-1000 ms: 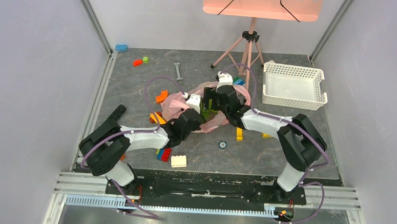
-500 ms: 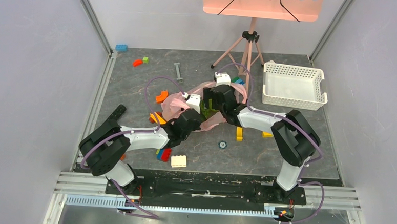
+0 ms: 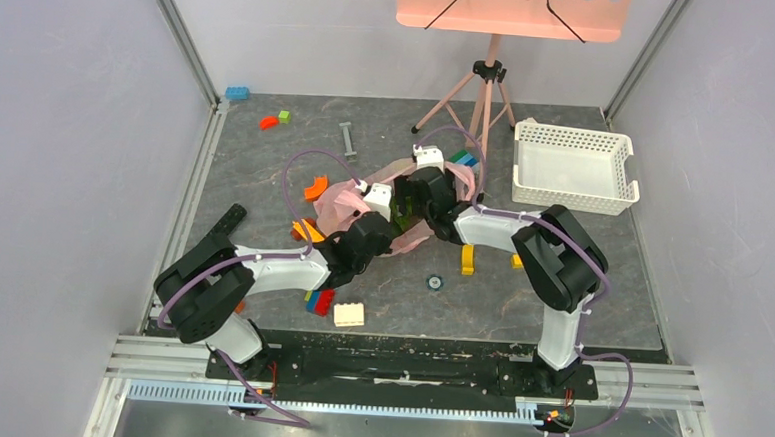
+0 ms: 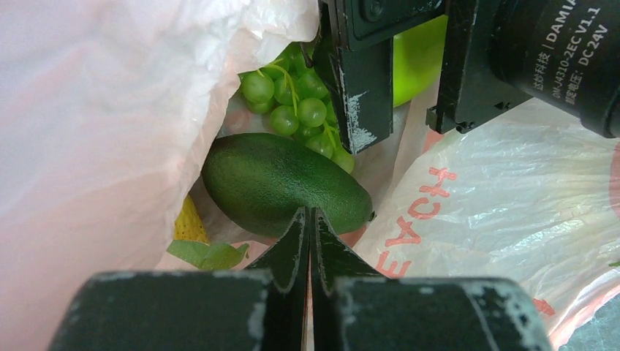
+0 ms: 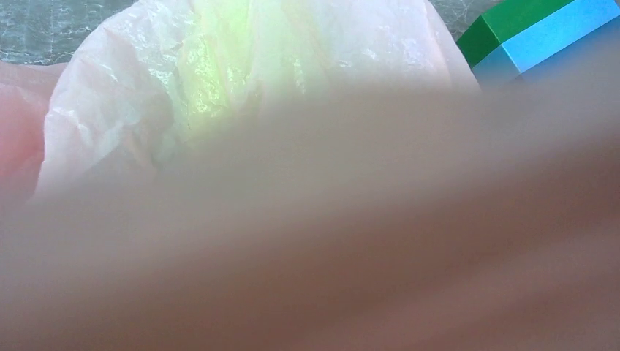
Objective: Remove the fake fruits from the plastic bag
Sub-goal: Take out the fake fruit from the plastic bag.
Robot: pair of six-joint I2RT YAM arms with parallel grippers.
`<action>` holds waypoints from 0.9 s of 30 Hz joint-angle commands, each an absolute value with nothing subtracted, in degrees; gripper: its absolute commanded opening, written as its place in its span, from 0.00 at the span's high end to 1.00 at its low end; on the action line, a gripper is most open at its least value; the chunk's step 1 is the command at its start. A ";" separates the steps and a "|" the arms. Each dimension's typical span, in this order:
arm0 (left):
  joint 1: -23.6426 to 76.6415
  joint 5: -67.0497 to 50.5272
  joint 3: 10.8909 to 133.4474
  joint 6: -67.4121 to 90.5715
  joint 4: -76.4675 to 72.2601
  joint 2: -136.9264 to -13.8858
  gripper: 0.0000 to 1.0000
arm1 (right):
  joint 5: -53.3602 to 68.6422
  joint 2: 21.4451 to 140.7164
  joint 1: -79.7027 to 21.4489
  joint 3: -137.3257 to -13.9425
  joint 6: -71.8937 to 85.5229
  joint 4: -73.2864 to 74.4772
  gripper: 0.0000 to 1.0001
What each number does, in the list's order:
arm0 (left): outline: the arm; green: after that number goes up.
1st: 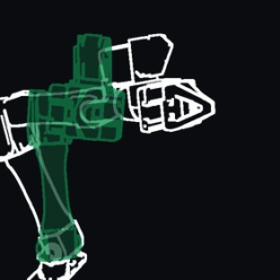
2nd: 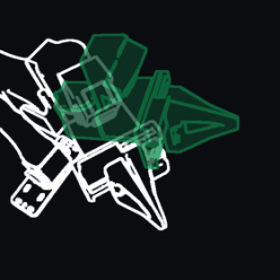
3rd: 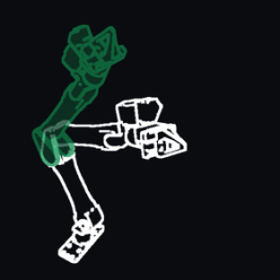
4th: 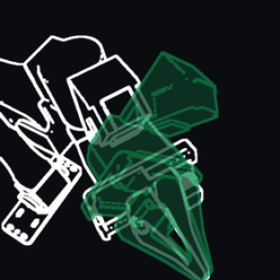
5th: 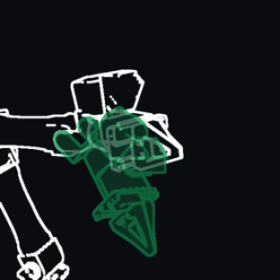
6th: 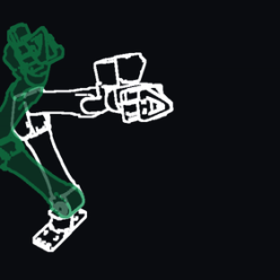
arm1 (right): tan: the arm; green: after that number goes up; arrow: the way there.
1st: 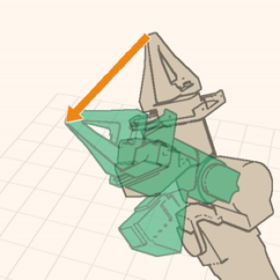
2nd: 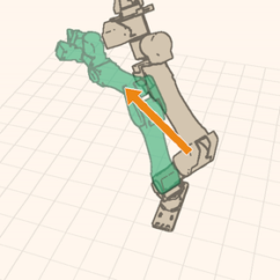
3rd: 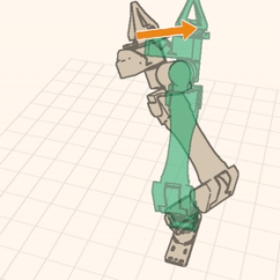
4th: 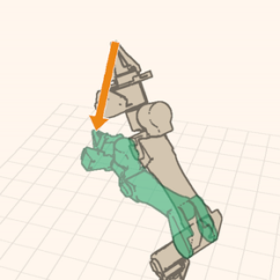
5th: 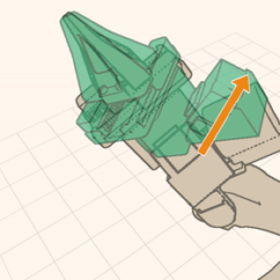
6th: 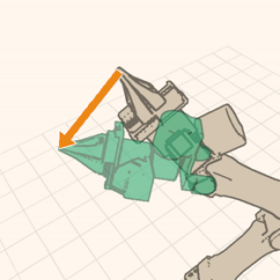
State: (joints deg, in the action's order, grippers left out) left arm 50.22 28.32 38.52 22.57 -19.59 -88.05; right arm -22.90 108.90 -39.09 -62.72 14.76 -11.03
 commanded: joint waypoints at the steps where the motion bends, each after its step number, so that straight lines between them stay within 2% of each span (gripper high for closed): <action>1: 50.01 29.88 40.17 25.49 -20.82 -88.21 0.98 | -24.18 110.11 -38.50 -64.86 13.93 -11.40 0.03; 3: 50.01 29.88 40.19 25.49 -20.83 -88.20 0.98 | -24.52 110.30 -38.48 -64.80 13.87 -11.81 0.05; 11: 50.01 29.97 40.17 25.35 -20.76 -88.16 0.98 | -24.03 108.02 -38.39 -60.95 12.18 -16.56 0.30; 14: 50.01 30.06 40.29 25.38 -20.81 -88.25 0.98 | -23.17 105.96 -38.41 -58.84 11.81 -17.77 0.35; 27: 50.01 30.19 40.25 25.40 -20.81 -88.24 0.98 | -11.68 93.00 -38.41 -53.44 10.26 -13.81 0.38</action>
